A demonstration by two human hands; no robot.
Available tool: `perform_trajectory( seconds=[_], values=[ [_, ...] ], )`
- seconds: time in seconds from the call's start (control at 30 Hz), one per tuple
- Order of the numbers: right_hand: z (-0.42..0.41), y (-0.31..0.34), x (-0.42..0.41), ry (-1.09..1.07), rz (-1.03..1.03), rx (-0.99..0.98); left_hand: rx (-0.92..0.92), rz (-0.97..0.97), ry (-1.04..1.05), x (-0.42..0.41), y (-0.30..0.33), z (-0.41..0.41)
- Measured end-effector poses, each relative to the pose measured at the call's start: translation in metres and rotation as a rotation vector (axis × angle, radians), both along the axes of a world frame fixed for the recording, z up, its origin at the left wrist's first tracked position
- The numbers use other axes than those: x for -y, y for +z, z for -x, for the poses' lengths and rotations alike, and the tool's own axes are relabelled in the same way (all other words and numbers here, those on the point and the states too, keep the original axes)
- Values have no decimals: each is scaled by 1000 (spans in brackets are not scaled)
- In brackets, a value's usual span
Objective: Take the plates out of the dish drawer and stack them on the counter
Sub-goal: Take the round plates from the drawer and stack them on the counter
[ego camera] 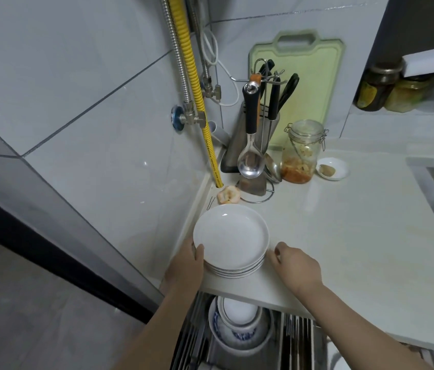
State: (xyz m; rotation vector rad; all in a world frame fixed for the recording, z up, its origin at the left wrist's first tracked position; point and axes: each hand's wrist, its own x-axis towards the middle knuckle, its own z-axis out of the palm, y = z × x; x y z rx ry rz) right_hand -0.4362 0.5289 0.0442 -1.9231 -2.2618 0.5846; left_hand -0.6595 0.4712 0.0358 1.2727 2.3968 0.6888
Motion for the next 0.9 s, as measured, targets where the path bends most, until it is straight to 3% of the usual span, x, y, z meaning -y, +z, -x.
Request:
perform_trajectory(
  seconds=[0.1, 0.2, 0.4, 0.57, 0.9],
  values=[
    [-17, -4, 20, 28, -24, 15, 67, -30, 94, 30, -10, -19],
    [-37, -16, 46, 36, -30, -7, 62, 27, 58, 59, -23, -41],
    [-89, -47, 108, -2, -1, -31, 30, 268, -202, 105, -54, -109],
    [-149, -77, 155, -99, 83, -25, 123, 426, -393, 130, -80, -174],
    [-258, -145, 225, -318, 392, 139, 11, 613, -625, 152, -149, -280]
  ],
)
